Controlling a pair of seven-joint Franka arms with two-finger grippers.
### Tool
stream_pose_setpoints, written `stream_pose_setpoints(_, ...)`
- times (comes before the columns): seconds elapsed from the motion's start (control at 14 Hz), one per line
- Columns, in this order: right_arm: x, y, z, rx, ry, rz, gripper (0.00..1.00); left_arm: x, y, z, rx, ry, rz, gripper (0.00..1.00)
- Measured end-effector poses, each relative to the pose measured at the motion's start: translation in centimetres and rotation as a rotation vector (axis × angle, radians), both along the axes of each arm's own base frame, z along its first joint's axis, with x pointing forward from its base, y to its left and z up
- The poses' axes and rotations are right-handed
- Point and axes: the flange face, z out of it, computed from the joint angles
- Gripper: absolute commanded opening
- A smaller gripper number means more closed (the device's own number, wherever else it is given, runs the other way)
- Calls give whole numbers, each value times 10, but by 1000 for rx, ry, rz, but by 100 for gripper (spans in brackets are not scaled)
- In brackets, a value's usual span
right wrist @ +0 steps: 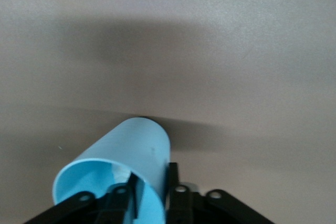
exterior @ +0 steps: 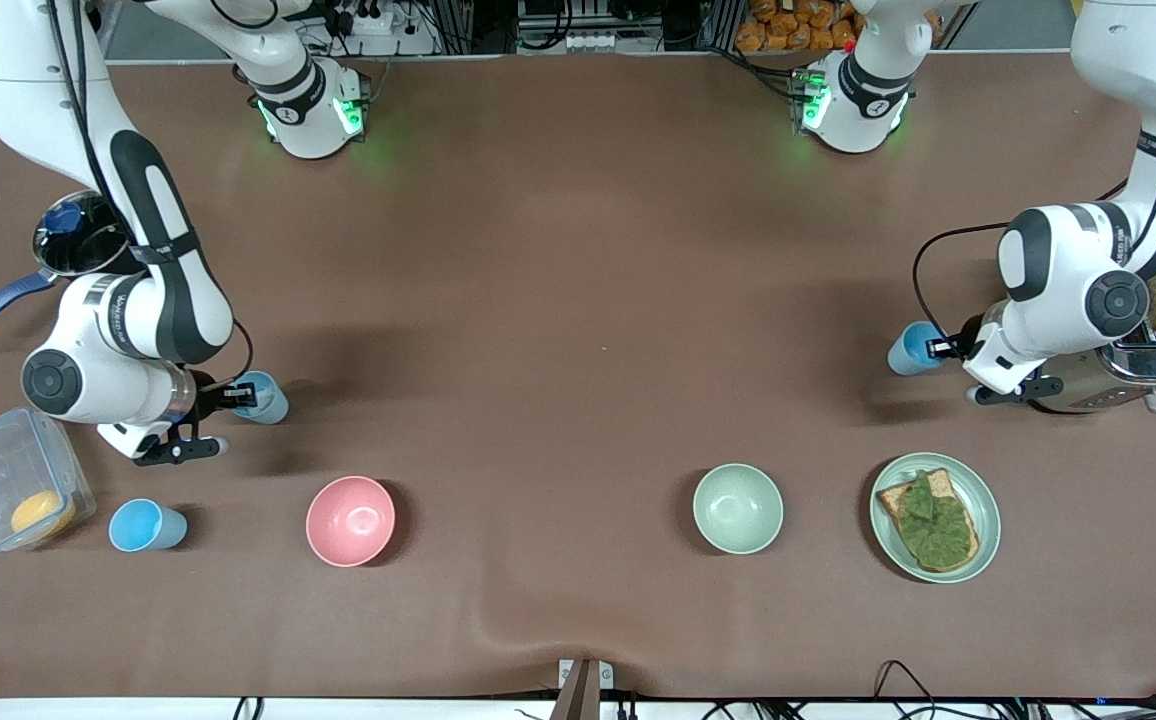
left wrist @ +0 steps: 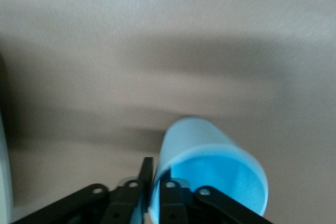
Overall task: Stack blue cups with both arms
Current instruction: 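Close the right gripper on the filled cup while the left gripper grasps its cup, then carry the filled cup with the right gripper toward the table center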
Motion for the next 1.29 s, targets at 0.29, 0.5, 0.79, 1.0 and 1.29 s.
stream_pose_setpoints(0.29,7,34,22,7,54,25,0,4,-48,36,6,-39,33,0)
stream_pose_setpoints(0.5,12,93,53,-7,72,9,0,3,-71,60,16,-63,69,0)
stream_pose_setpoints(0.79,-21,239,70,-16,76,1,0,3,-75,101,34,-119,131,0)
stream_pose_setpoints(1.0,-73,348,69,-37,90,33,0,2,-93,133,44,-118,119,0)
stream_pose_setpoints(1.29,-128,415,51,-35,132,104,0,11,-99,154,36,-132,121,0)
